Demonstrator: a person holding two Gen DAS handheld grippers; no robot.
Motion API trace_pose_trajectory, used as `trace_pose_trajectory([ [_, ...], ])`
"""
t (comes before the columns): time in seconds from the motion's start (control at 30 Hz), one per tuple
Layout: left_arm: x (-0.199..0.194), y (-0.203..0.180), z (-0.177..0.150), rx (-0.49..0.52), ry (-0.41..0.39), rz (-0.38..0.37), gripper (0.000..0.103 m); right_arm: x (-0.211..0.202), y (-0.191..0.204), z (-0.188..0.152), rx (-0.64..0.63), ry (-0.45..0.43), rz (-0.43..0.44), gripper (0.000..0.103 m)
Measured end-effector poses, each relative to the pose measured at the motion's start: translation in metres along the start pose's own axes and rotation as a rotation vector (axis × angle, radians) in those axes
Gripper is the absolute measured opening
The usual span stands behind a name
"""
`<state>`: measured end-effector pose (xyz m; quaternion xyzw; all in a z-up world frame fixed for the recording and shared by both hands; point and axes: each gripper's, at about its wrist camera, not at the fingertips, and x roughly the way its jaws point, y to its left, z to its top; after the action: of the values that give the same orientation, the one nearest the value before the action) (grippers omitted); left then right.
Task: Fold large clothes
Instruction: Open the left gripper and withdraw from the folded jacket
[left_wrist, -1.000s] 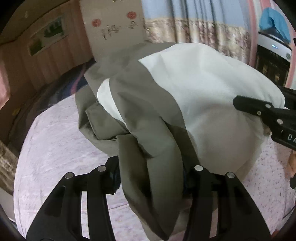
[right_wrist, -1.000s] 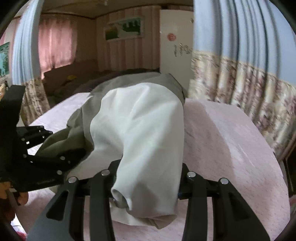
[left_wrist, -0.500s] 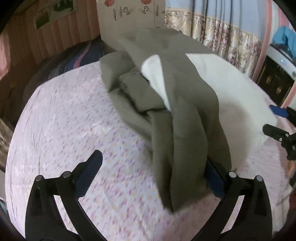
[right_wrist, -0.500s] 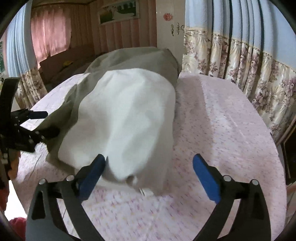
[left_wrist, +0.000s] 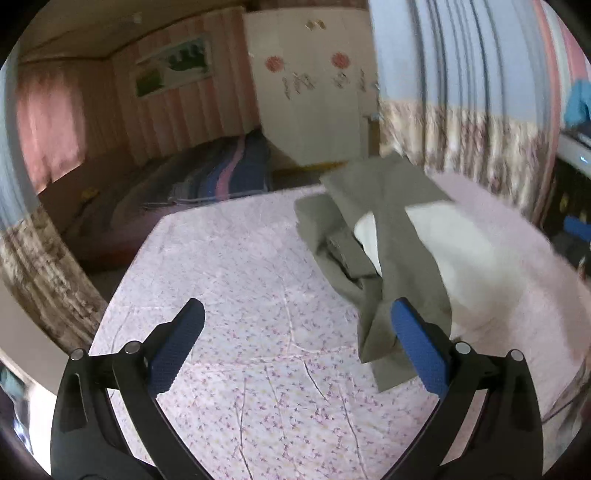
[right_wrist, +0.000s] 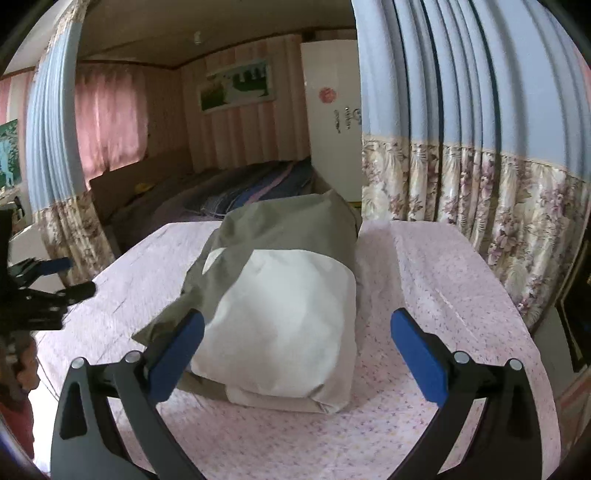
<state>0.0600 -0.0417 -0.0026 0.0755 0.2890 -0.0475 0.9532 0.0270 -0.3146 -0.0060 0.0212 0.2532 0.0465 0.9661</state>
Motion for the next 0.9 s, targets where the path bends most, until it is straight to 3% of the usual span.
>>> trace_pose_trajectory([
  [0.17,-0.019,0.011,0.002,-0.047,-0.007,0.032,0.100,-0.003,0.030,-0.003,-0.010,0.009,-0.173,0.101],
  [0.33,-0.037,0.016,-0.006,-0.072,-0.013,0.060,0.100,-0.016,0.052,-0.006,-0.039,-0.009,-0.277,0.101],
  [0.5,-0.053,0.017,-0.007,-0.082,-0.047,0.039,0.100,-0.024,0.061,-0.003,-0.021,0.035,-0.265,0.101],
  [0.67,-0.065,0.012,-0.007,-0.059,-0.094,0.059,0.100,-0.039,0.064,0.000,-0.006,0.018,-0.246,0.101],
  [0.9,-0.063,0.012,-0.012,-0.080,-0.079,0.073,0.100,-0.044,0.060,0.002,0.027,0.037,-0.251,0.101],
])
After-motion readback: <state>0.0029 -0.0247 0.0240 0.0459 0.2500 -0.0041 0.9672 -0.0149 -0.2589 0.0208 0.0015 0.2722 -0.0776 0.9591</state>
